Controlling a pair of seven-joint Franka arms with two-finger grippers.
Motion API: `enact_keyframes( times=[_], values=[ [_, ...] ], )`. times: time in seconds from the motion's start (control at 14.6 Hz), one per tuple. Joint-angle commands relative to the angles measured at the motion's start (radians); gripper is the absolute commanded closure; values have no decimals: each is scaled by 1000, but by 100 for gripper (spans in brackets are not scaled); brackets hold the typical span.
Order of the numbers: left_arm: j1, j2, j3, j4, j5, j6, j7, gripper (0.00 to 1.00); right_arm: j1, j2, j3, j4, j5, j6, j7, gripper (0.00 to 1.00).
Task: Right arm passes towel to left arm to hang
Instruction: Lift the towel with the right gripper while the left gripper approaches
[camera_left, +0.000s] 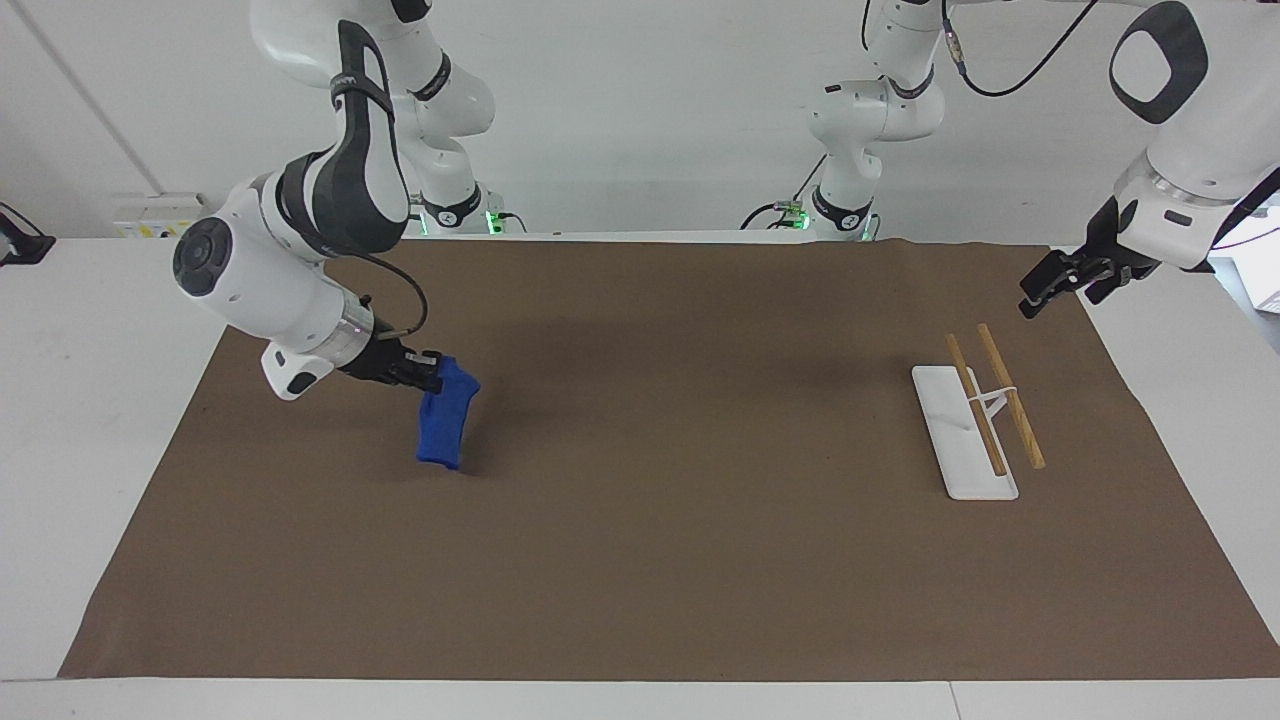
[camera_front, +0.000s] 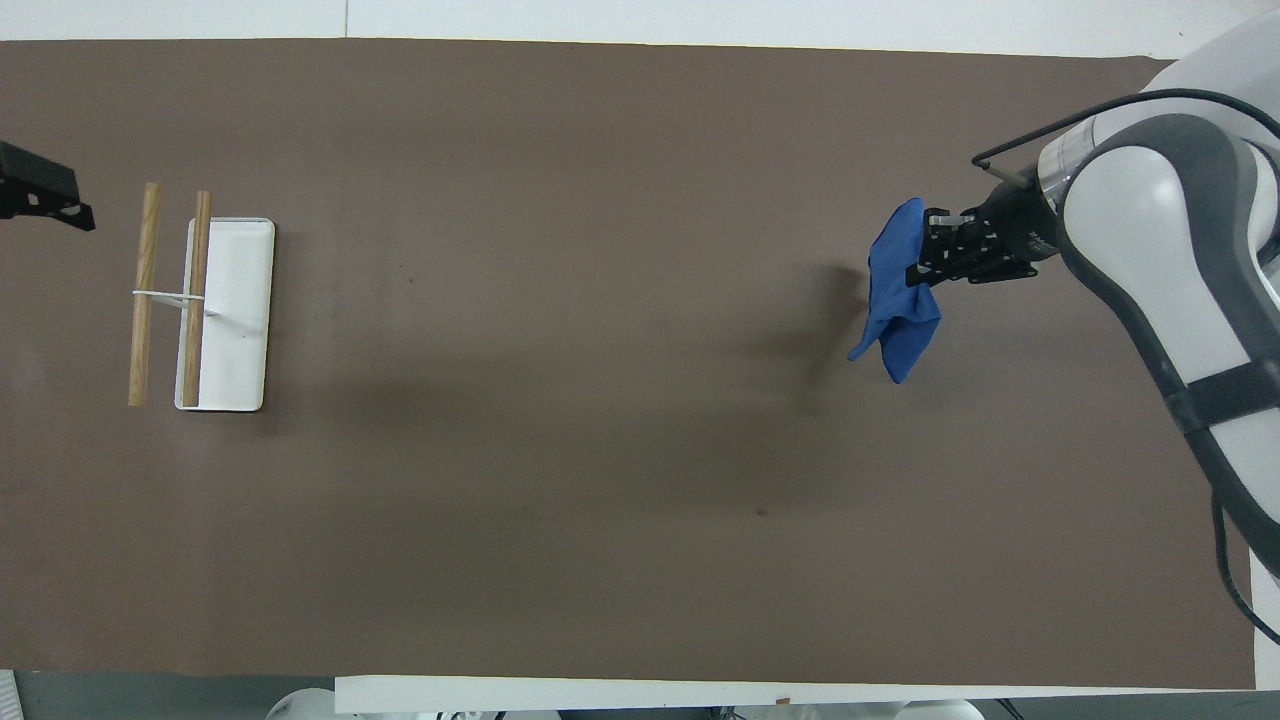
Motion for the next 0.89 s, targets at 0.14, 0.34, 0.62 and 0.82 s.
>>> enact_keyframes(
  times=[0.14,0.34,0.62,0.82],
  values=[
    [-181,-10,-1,-51,-2,189,-581,0,105,-4,27,14,297,11,320,100],
    [-285,5,-1,-75,-11,263,-841,0,195,-4,29,11,379,103,464,100],
    [-413,4,-1,-166,-19,281,-1143,0,257,-6,29,3,501,184,643,100],
    [-460,-4,-1,-247,-19,306,-1274,0,256,-6,29,2,569,212,740,100]
  ],
)
